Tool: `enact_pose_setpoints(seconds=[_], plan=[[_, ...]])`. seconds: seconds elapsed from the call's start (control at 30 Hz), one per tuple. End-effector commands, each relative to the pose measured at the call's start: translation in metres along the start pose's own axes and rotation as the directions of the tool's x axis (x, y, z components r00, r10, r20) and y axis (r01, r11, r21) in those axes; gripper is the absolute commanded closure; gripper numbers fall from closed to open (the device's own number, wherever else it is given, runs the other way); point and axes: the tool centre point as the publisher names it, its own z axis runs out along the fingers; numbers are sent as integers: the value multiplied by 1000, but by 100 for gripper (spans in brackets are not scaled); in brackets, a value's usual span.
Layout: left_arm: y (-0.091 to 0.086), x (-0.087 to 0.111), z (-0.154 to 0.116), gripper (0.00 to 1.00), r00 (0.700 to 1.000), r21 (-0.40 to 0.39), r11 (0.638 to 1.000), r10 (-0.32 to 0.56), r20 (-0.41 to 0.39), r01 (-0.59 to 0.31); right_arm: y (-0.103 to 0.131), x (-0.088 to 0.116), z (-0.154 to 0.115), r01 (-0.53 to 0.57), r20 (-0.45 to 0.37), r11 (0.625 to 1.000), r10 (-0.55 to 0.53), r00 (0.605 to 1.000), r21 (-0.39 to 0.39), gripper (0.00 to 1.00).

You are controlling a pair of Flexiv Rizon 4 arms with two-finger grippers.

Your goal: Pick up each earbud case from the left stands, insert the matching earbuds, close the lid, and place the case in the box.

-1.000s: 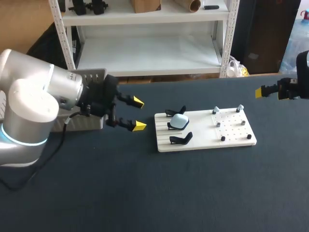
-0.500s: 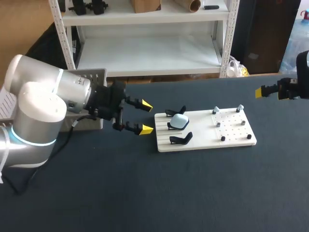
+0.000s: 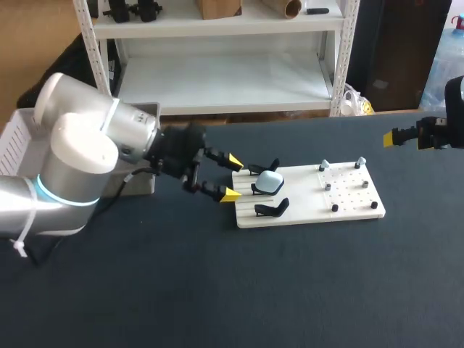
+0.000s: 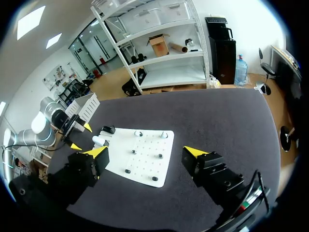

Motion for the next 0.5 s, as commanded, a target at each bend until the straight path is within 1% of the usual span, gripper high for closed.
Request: enact_pose_setpoints(seconds=[0.03, 0.07, 0.1, 0.17, 0.23, 0.4, 0.5], plan=[[11, 0, 11, 40, 1000, 42, 999, 2, -8, -2, 0, 0, 0, 1, 0, 1000, -1, 1000, 1, 0], [12, 0, 12, 44, 1000, 42, 999, 3, -9, -3, 0, 0, 0, 1, 0, 1000, -1, 1000, 1, 0], [13, -1, 14, 43, 1000, 43, 999, 4, -9, -4, 0, 0, 0, 1, 0, 1000, -1, 1000, 1, 0], [15, -1, 16, 51, 1000, 44, 999, 6, -10, -5, 0, 0, 0, 1, 0, 1000, -1, 1000, 1, 0], [16, -1, 18, 53, 1000, 45, 999, 7, -12, -7, 0, 0, 0, 1, 0, 1000, -1, 1000, 1, 0], [16, -1, 24, 49, 1000, 54, 999, 9, -17, -8, 0, 0, 0, 1, 0, 1000, -1, 1000, 1, 0], [17, -1, 26, 49, 1000, 60, 998, 11, -18, -10, 0, 0, 0, 1, 0, 1000, -1, 1000, 1, 0]])
